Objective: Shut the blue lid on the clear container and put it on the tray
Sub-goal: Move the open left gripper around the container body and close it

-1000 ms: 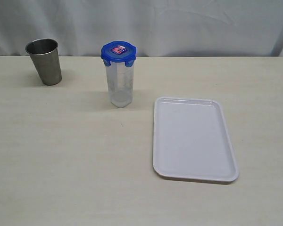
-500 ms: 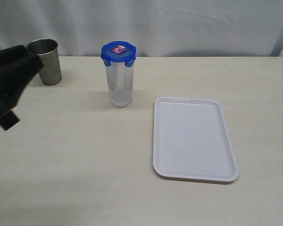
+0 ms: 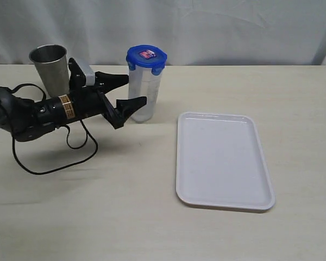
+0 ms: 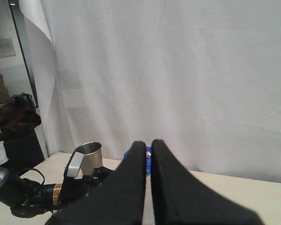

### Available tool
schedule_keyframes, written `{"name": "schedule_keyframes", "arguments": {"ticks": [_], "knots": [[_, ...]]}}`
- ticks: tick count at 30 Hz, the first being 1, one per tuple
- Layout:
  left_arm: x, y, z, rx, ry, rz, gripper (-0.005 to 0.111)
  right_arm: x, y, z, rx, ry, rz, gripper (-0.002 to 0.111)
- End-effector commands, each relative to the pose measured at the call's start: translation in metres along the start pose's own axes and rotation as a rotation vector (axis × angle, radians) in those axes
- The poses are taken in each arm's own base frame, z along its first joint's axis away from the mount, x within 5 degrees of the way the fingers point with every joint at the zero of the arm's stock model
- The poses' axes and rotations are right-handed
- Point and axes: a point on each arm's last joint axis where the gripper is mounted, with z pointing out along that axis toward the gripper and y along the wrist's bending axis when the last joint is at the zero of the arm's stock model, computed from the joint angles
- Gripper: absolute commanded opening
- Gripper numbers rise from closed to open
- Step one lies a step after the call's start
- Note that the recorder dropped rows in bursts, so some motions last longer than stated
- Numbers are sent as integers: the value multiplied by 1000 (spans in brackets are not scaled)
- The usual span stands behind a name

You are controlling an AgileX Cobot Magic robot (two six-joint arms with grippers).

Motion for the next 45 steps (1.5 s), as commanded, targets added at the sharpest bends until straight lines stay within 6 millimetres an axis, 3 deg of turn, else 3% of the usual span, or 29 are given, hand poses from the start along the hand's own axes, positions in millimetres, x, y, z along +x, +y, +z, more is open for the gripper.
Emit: {"name": "schedule_keyframes", "arguments": {"ticks": [1, 9, 16, 20, 24, 26, 30, 33, 38, 45], "knots": [[8, 7, 10, -50, 21, -28, 85, -1, 1, 0, -13, 6, -15, 4], [9, 9, 10, -69, 29, -17, 85, 7, 1, 6, -24, 52, -16, 4], [8, 12, 10, -107, 22, 0, 85, 28, -17, 43, 100, 187, 42, 4], [8, 12, 10, -109, 22, -1, 85, 53, -40, 91, 262, 336, 81, 4], [9, 12, 10, -110, 25, -1, 85, 71, -39, 166, 124, 531, 81, 4], [9, 12, 10, -110, 27, -1, 85, 69, -46, 206, 62, 560, 108, 4], [9, 12, 10, -110, 27, -1, 85, 71, -87, 279, 12, 581, 226, 4], [9, 12, 10, -110, 27, -3, 85, 90, -119, 325, -26, 596, 284, 4], [8, 13, 10, -122, 18, -9, 85, 124, -142, 378, -80, 606, 451, 4], [17, 16, 14, -141, 17, -26, 85, 182, -124, 413, -180, 675, 537, 4]]}}
